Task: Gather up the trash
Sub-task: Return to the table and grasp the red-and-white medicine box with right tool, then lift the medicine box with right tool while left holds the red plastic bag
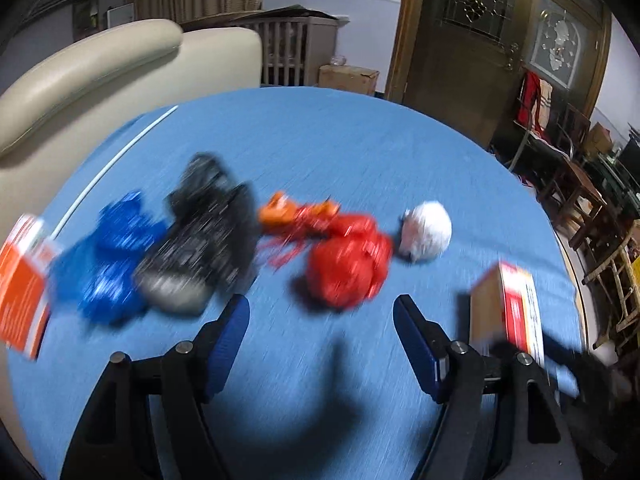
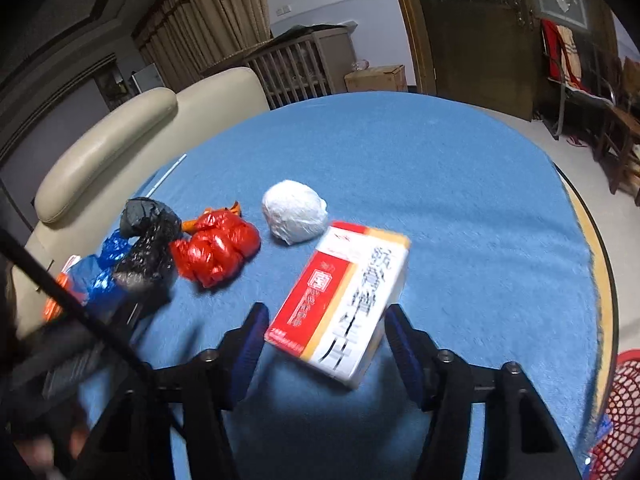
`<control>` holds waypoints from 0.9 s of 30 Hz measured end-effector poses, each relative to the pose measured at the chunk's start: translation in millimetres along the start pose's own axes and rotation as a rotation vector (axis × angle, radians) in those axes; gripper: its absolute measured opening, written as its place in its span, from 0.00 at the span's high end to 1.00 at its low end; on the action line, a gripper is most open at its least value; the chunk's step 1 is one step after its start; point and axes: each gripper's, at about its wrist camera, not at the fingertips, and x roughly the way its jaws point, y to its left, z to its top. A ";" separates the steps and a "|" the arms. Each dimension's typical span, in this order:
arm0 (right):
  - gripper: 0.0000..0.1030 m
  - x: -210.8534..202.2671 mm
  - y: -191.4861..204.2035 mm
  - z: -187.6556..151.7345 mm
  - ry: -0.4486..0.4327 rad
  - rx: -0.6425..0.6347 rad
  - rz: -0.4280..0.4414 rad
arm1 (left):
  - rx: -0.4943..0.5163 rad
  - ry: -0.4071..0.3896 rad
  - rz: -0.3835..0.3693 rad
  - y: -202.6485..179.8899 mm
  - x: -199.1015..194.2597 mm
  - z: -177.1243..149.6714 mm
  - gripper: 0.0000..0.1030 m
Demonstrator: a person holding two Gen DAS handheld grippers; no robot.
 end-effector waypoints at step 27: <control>0.46 -69.4 -12.9 -31.1 -0.063 0.013 0.045 | 0.039 0.041 0.037 -16.9 -52.1 -50.1 0.55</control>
